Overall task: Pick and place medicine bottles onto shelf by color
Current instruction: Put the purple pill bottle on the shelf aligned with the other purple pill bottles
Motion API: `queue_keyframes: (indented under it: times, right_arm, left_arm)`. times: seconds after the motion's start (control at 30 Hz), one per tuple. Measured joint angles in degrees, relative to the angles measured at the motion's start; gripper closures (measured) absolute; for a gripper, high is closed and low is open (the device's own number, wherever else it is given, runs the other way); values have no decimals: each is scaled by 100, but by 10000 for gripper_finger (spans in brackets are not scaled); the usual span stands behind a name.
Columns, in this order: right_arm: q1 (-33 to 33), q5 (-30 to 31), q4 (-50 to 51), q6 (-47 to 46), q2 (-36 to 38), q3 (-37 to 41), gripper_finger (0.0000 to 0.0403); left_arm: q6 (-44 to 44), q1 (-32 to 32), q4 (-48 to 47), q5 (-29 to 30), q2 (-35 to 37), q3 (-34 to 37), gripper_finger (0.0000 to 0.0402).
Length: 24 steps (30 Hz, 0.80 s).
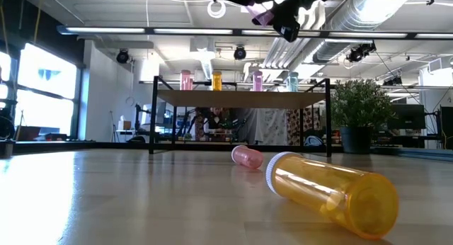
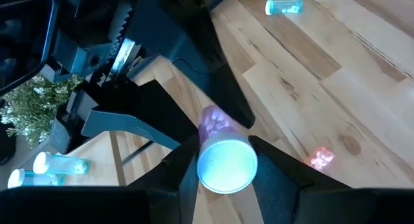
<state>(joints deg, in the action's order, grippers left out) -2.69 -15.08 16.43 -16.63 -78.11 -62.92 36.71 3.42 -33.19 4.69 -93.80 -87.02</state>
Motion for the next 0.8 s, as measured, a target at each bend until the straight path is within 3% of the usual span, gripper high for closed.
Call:
queue_keyframes:
  times: [0.27,0.8]
  right_arm:
    - [6,-49,22,-93,7,0,293]
    - [1,-212,50,-137,9,-2,299]
  left_arm:
    - [2,0,-20,14,-7,7,289]
    - [364,-4,56,195,-7,7,269]
